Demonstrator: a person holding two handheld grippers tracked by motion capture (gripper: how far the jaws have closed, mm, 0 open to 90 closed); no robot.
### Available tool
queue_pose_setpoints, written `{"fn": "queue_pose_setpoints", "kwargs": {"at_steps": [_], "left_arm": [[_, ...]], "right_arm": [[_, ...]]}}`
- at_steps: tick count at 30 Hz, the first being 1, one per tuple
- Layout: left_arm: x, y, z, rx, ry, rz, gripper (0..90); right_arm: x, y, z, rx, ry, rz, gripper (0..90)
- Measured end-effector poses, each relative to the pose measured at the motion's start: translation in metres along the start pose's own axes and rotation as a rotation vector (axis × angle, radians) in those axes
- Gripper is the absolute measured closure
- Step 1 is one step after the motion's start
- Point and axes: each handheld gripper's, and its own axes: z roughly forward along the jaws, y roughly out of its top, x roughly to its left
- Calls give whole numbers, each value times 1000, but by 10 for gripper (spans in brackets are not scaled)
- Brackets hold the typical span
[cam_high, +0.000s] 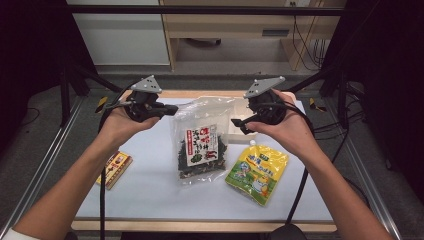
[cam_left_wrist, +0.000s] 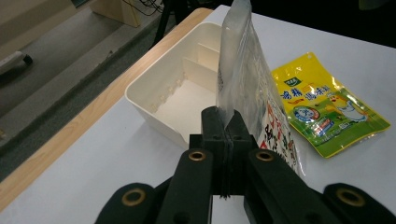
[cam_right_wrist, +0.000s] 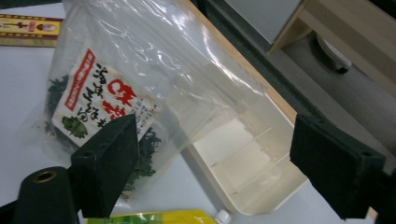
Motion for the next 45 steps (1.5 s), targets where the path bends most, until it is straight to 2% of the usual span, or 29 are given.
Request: {"fn": "queue_pose_setpoints", "kwargs": {"at_steps": [4,7,8,9,12,17,23,25,30,33,36,42,43,44,45], "left_arm": [[-6,7,-1,-5,-13,21,892],[-9,11,-1,-11,-26,38,892],[-11,13,-1,-16,-33,46,892],[-13,15,-2,-10,-37,65,893],[-17,19,-3,-7,-45,85,892],[-26,23,-4,-25,-59,105,893],[-30,24,-5,-33,-71,121,892],[-31,24,-5,-34,-73,124,892],[-33,25,-6,-39,-80,136,892],[-34,25,-7,-40,-84,145,892],[-33,23,-7,-31,-70,147,892],[-30,21,-5,-29,-53,127,891],[-30,21,-5,-29,-53,127,891],[-30,20,-5,-25,-47,129,890],[-29,19,-5,-25,-42,126,890]], "right_arm": [[1,5,-4,5,25,-38,175],[2,7,-4,6,26,-58,175],[2,9,-3,7,30,-78,176],[3,10,-3,5,31,-86,178],[3,12,1,18,41,-111,180],[-1,16,10,34,50,-135,182],[-4,19,24,54,115,-150,187],[-3,20,26,62,120,-154,192],[1,22,38,75,176,-184,300],[3,22,41,85,192,-202,345],[5,21,44,102,225,-216,400],[10,18,43,125,267,-245,590],[10,18,43,125,267,-245,590],[13,17,43,128,276,-250,672],[13,16,42,131,285,-244,704]]}}
